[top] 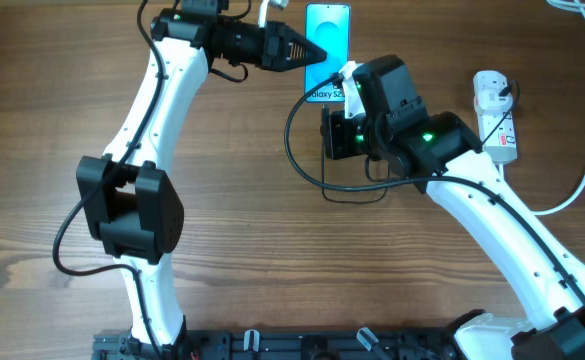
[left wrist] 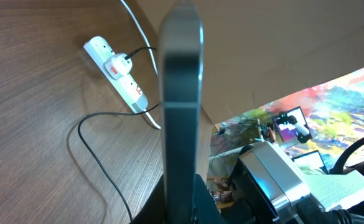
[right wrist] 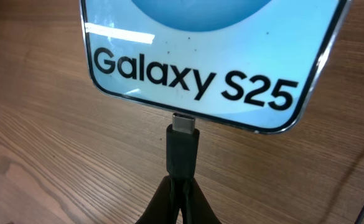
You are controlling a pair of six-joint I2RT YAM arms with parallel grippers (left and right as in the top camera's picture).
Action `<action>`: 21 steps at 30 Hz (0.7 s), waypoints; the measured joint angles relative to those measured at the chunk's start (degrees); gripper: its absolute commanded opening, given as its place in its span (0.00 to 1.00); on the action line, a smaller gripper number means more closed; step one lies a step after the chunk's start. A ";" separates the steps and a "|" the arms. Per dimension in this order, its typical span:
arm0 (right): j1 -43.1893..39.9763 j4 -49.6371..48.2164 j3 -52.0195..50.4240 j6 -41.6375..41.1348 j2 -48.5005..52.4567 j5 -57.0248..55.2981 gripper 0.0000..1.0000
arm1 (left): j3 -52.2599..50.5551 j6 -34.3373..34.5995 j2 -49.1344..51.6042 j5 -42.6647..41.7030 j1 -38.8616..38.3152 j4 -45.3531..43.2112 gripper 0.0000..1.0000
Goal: Plug charger to phone and switch on socket
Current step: 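Push the plug upward into the phone's charging port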
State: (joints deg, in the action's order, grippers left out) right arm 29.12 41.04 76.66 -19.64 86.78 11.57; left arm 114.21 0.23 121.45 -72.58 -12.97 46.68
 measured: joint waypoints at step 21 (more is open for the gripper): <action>0.00 -0.39 0.00 1.79 0.02 0.02 0.04 | 0.00 0.00 0.00 -0.02 0.00 0.70 0.04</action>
State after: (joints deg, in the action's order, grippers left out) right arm 29.12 40.64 76.66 -17.85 86.80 11.60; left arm 114.21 0.23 121.45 -72.60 -12.97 47.37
